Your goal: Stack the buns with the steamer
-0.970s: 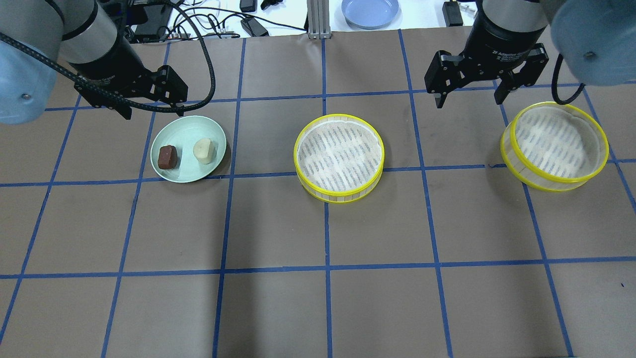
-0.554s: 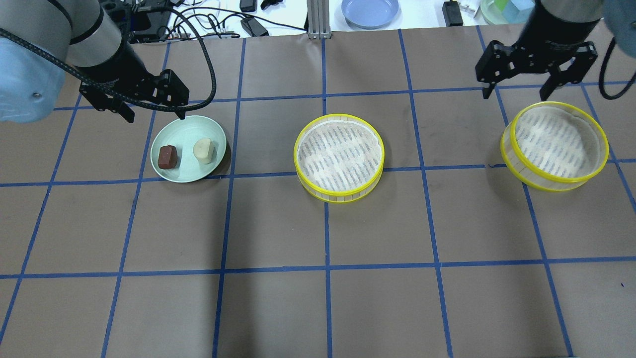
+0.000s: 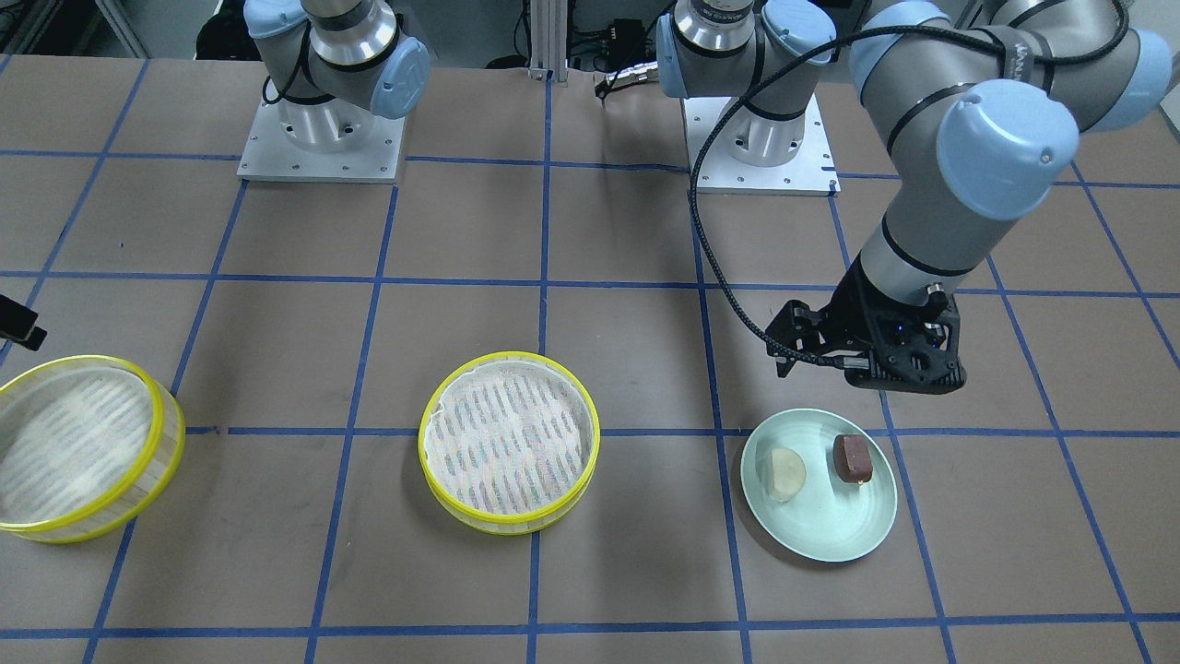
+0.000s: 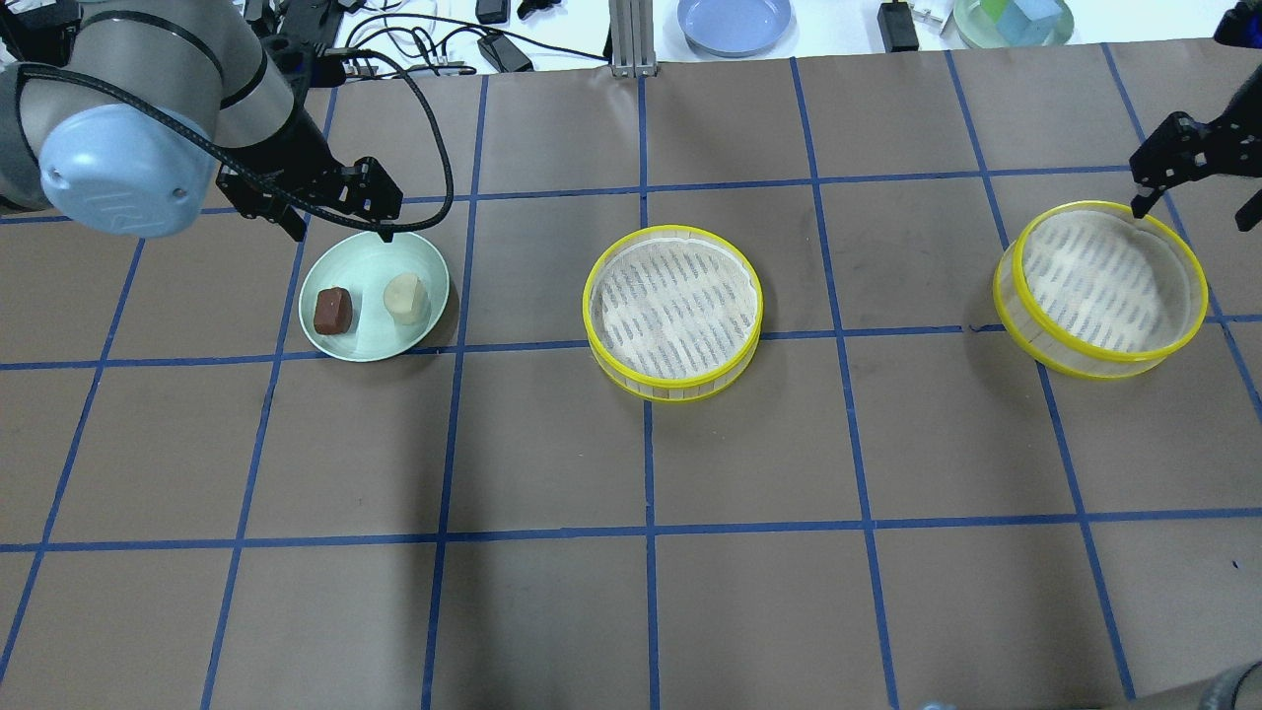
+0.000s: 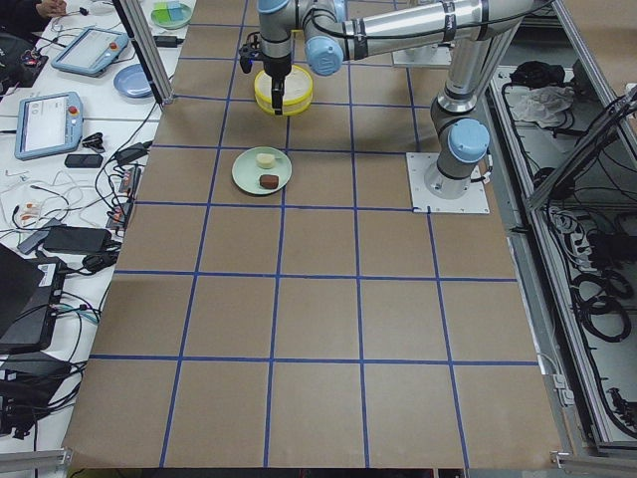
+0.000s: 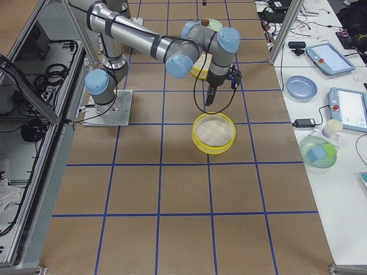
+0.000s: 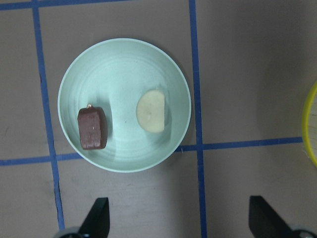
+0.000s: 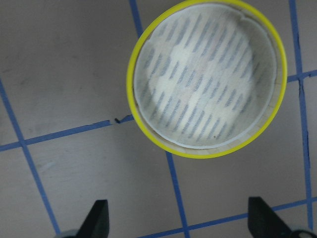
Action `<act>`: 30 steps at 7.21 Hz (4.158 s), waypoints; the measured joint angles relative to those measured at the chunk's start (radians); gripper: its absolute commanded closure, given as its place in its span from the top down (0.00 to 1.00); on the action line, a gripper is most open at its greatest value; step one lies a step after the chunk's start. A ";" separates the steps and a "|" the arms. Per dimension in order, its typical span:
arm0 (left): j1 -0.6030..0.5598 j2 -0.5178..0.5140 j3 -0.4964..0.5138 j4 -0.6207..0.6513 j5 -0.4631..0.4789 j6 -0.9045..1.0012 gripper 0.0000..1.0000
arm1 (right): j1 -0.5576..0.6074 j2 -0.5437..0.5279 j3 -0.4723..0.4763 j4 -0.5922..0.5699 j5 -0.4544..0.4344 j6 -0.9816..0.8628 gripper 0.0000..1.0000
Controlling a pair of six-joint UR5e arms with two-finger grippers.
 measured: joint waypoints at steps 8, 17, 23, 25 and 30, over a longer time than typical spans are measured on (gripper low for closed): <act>0.050 -0.292 -0.030 0.208 -0.026 0.294 0.92 | -0.140 0.267 0.053 -0.354 -0.013 -0.279 0.93; 0.016 -0.256 0.003 0.215 -0.100 0.000 0.00 | -0.140 0.298 0.069 -0.409 0.023 -0.405 0.00; -0.241 -0.247 0.032 0.280 -0.356 -0.493 0.00 | -0.139 0.235 0.044 -0.373 0.014 -0.399 0.00; -0.280 -0.269 0.015 0.289 -0.407 -0.548 0.64 | -0.128 0.199 0.044 -0.344 0.021 -0.368 0.00; -0.289 -0.285 -0.018 0.290 -0.409 -0.560 1.00 | -0.009 0.097 0.067 -0.287 0.025 -0.229 0.00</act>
